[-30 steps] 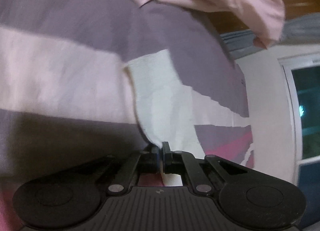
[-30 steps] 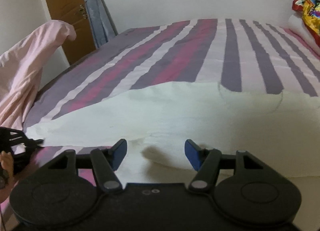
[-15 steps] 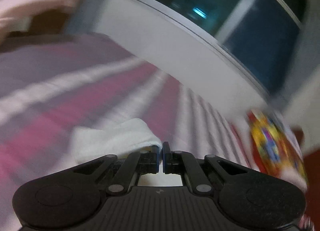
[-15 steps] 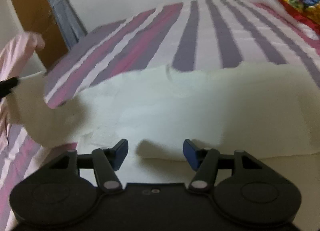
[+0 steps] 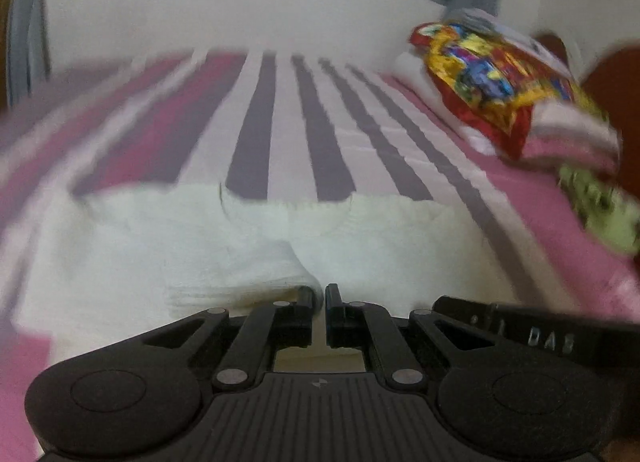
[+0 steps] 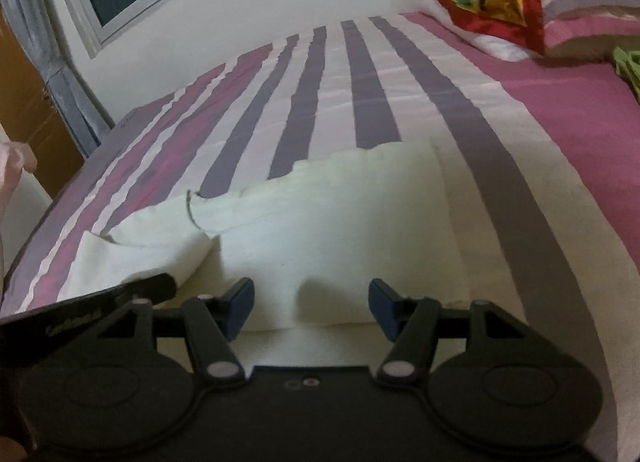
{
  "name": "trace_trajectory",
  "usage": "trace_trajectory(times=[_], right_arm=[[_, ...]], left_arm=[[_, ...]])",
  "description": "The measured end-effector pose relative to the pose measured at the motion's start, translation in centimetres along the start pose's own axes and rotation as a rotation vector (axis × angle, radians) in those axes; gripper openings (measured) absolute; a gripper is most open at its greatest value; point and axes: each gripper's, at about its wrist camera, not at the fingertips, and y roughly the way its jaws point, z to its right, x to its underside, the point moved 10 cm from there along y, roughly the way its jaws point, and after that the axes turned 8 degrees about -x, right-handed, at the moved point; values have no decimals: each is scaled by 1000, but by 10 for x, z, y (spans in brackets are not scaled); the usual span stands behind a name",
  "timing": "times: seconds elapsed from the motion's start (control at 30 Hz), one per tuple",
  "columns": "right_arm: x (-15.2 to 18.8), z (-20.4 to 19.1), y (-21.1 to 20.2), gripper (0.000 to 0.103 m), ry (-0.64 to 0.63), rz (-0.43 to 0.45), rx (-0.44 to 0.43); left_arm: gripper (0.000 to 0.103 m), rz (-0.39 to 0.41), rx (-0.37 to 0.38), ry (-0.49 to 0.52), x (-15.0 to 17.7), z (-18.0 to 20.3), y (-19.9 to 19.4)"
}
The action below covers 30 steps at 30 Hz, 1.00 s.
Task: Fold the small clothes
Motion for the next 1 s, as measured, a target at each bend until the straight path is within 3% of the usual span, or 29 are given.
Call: trace_trajectory(times=[0.07,0.1,0.17,0.27,0.33,0.43,0.53,0.63,0.7,0.77,0.9,0.93,1.0], right_arm=[[2,3,-2,64,6,3,-5],[2,5,-2,64,10,0,-6],[4,9,-2,64,24,-5,-9],[9,15,-6,64,53,-4,-19],[10,18,-10,64,77,6,-10],[11,21,-15,64,106,-4,-7],[10,22,-25,66,81,-15,1],[7,24,-27,72,77,-1,16],[5,20,-25,70,68,7,-2],[1,17,-27,69,47,33,0],[-10,13,-33,69,27,61,-14],[-13,12,-31,68,27,61,-19],[-16,12,-26,67,49,50,-37]], left_arm=[[4,69,-125,217,-10,11,-4],[4,87,-144,337,-7,22,-5],[4,66,-90,420,-8,37,-5],[4,-125,158,192,-9,40,2],[4,-233,240,21,-9,31,6],[4,-306,256,-106,-8,15,7],[4,-271,271,-156,-10,6,-3],[4,-183,221,-27,-21,15,-9],[4,-221,190,69,-19,24,0],[4,-312,216,20,-12,23,3],[4,-446,407,-194,4,19,6],[4,-495,426,-251,14,14,10],[4,-530,383,-352,28,-4,14]])
